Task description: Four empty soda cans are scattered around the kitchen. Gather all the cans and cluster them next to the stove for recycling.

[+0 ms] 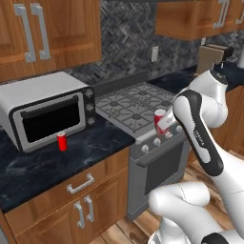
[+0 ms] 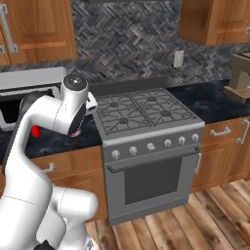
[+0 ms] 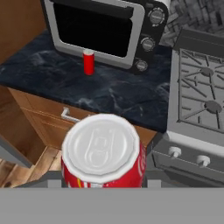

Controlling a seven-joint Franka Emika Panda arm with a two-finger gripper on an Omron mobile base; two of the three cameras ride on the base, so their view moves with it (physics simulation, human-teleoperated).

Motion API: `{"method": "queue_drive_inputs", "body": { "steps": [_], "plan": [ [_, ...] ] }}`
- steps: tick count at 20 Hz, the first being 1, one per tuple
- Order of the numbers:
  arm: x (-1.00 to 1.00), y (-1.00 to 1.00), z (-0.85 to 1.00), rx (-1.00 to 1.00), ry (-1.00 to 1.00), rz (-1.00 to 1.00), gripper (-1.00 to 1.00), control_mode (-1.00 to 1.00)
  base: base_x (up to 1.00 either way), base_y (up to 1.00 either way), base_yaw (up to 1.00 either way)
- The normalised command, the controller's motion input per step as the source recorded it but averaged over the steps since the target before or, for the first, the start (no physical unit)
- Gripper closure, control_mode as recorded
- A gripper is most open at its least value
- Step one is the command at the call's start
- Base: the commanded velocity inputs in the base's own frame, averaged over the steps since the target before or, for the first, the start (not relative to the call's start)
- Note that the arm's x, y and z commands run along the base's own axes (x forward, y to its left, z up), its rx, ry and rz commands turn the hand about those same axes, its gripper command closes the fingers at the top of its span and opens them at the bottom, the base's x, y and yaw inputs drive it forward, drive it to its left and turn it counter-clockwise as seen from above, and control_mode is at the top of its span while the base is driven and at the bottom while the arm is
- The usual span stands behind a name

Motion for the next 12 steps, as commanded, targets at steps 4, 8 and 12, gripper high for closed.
{"method": "queue_drive_inputs", "body": {
  "steps": [4, 8, 12],
  "plan": [
    [0.00, 0.00, 0.00, 0.00, 0.00, 0.00, 1.00, 1.00, 0.50, -0.16, 0.10],
    [0.00, 0.00, 0.00, 0.00, 0.00, 0.00, 1.00, 1.00, 0.51, -0.11, 0.10],
    [0.00, 0.00, 0.00, 0.00, 0.00, 0.00, 1.00, 1.00, 0.54, -0.04, 0.11]
  ]
}}
